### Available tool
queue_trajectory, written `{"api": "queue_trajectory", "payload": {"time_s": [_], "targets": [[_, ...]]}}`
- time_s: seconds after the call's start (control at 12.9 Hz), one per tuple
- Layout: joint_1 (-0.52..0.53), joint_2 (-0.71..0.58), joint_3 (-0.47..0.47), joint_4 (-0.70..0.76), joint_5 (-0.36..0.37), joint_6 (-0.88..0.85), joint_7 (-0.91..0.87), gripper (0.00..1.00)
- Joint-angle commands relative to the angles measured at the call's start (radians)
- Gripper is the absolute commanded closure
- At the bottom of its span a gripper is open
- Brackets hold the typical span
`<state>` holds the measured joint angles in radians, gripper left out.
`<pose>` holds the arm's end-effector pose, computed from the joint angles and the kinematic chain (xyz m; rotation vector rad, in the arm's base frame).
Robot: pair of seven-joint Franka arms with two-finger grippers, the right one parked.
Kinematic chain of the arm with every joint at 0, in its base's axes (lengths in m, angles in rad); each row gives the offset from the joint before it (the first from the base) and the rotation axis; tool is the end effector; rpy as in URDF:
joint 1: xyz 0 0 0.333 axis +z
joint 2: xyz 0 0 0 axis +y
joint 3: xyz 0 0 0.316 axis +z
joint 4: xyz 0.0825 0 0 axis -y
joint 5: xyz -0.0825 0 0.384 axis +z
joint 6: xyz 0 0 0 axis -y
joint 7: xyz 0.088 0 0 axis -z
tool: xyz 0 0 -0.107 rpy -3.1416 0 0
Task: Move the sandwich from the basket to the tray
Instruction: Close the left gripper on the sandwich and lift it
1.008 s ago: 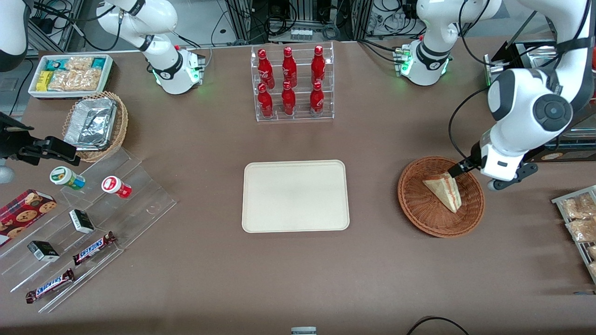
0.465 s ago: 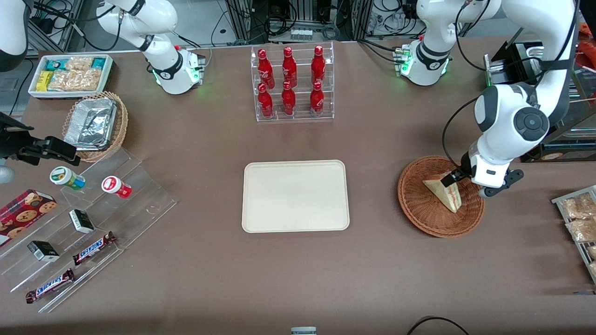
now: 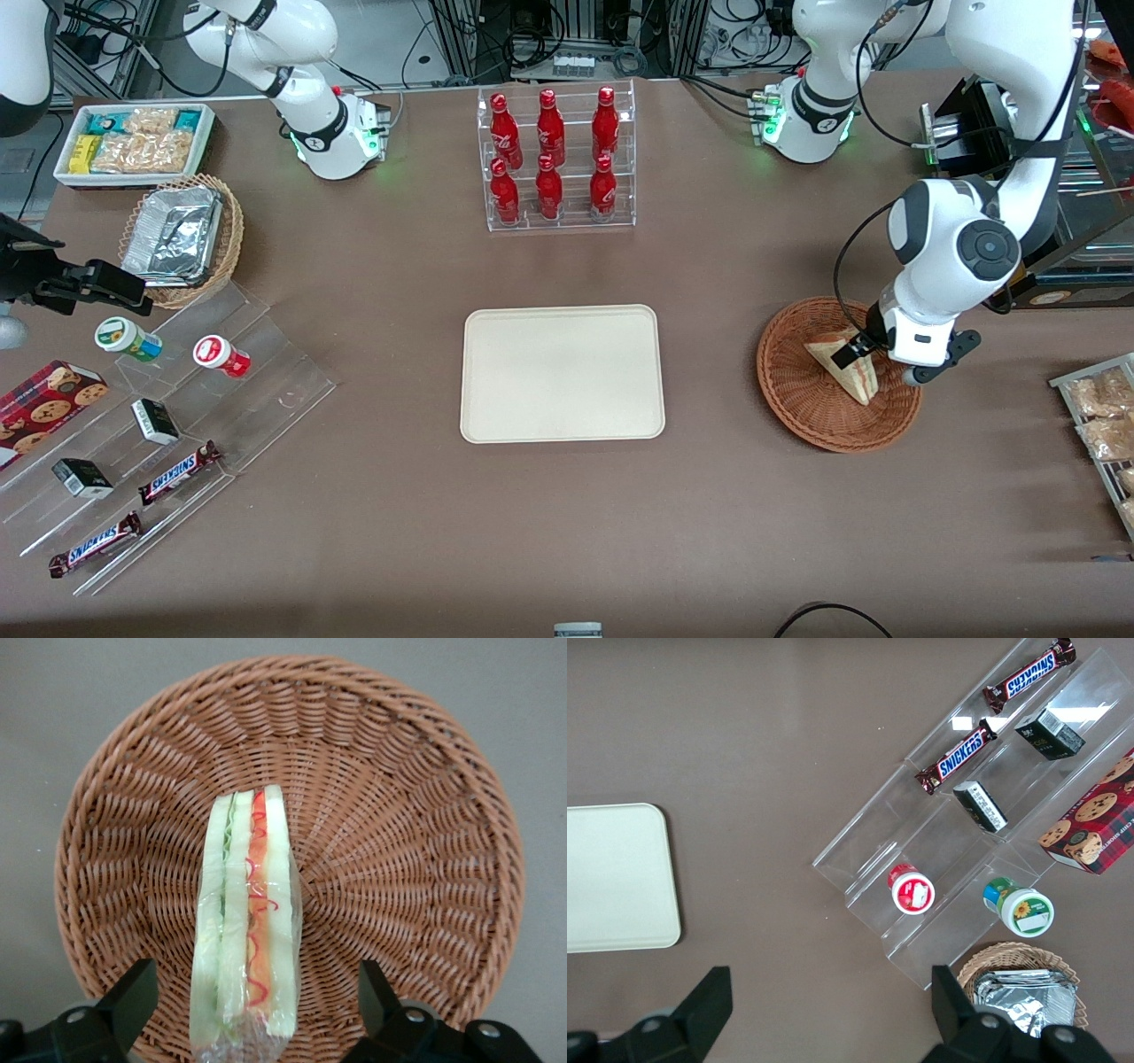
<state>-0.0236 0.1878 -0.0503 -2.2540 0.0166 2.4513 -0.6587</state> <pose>0.5380 -0.0398 0.2814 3.0113 0.8871 0.0151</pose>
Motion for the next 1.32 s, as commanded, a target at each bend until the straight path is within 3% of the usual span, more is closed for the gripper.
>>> {"api": "queue_trajectory", "payload": {"time_s": [0.0, 0.16, 0.23, 0.47, 0.54, 1.01, 1.24], "targets": [[-0.01, 0.015, 0.001, -0.025, 0.016, 0.049, -0.029, 0.0], [-0.01, 0.028, 0.001, -0.035, 0.016, 0.06, -0.029, 0.01], [-0.01, 0.033, 0.001, -0.036, 0.016, 0.06, -0.029, 0.11], [-0.01, 0.033, 0.001, -0.047, 0.016, 0.06, -0.029, 0.87], [-0.01, 0.033, 0.001, -0.05, 0.016, 0.058, -0.029, 1.0], [-0.024, 0.012, 0.001, -0.013, 0.017, 0.013, -0.009, 1.0], [-0.039, -0.019, -0.003, 0.077, 0.104, -0.189, 0.039, 1.0]]}}
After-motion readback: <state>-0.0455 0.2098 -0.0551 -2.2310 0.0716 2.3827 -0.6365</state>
